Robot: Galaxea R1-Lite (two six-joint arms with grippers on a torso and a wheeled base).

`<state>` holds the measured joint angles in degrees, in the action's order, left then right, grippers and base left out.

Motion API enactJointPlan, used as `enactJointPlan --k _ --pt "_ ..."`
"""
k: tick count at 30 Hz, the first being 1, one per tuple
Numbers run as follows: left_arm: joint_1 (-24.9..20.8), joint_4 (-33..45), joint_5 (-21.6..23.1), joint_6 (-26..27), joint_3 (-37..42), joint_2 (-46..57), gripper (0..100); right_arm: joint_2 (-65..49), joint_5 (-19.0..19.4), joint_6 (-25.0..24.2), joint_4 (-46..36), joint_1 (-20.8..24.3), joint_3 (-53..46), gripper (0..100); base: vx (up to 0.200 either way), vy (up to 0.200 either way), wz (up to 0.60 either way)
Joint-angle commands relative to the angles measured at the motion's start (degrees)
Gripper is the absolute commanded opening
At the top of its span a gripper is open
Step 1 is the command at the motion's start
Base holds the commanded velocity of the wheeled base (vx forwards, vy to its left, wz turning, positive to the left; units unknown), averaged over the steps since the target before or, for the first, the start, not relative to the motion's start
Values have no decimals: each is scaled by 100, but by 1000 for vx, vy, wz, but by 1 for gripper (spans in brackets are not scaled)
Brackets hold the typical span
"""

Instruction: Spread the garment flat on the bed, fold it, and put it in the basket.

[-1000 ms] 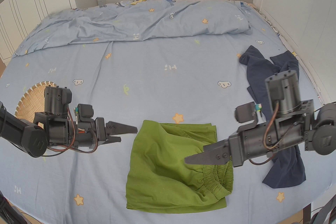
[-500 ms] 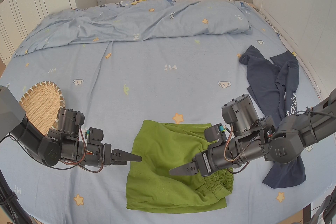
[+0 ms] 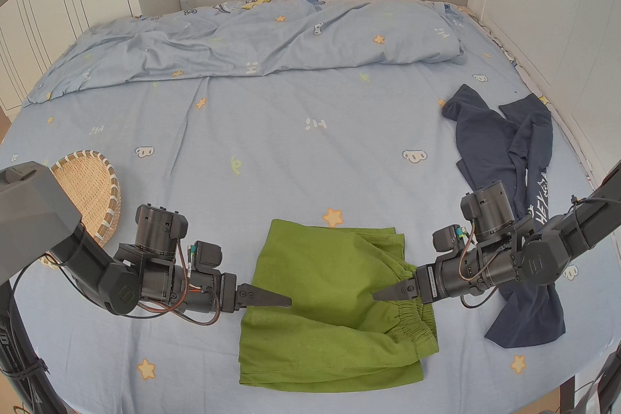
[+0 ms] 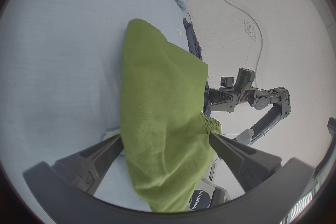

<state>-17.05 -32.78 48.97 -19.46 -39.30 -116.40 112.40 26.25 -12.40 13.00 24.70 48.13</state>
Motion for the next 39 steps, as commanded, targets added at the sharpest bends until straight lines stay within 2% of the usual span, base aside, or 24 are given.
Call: enactJointPlan --k 1,10,15,17,18,22,24,25,30,35,38,39 --pt "-219 -150 -10 -23 -51 -384 100 -16 91 1 247 -158 -410 100 0 0 0" --pt "-369 -185 -10 -76 -104 -542 100 -605 144 -87 1038 -158 -1174 100 0 0 0" --pt "-518 -185 -1 -304 -165 -533 100 -1475 223 -149 1056 -580 -1315 100 0 0 0" --pt "-668 -185 -1 -348 -165 -542 100 -2038 548 -298 994 -1002 -1350 100 0 0 0" --pt "-694 -185 -10 -348 -165 -542 0 -2213 698 -395 994 -1143 -1376 100 0 0 0" --pt "-685 -176 -19 -375 -174 -498 0 -2679 1163 -878 986 -1600 -1350 100 0 0 0" --pt "-685 -176 -19 -392 -174 -498 0 -2697 1181 -896 986 -1626 -1359 100 0 0 0" --pt "-641 -158 -37 -515 -183 -428 0 -2811 1251 -993 977 -1802 -1350 100 0 0 0" --pt "-588 79 -45 -858 -236 267 0 -2864 1251 -1001 731 -1951 -1192 100 0 0 0" --pt "-386 685 -54 -849 -438 794 0 -2864 1243 -1001 362 -2039 -884 100 0 0 0" --pt "-88 1626 -63 -823 -1000 1058 0 -2837 1278 -1001 230 -2083 -840 100 0 0 0" --pt "-70 1678 -63 -823 -1027 1075 0 -2837 1278 -993 239 -2092 -840 100 0 0 0"
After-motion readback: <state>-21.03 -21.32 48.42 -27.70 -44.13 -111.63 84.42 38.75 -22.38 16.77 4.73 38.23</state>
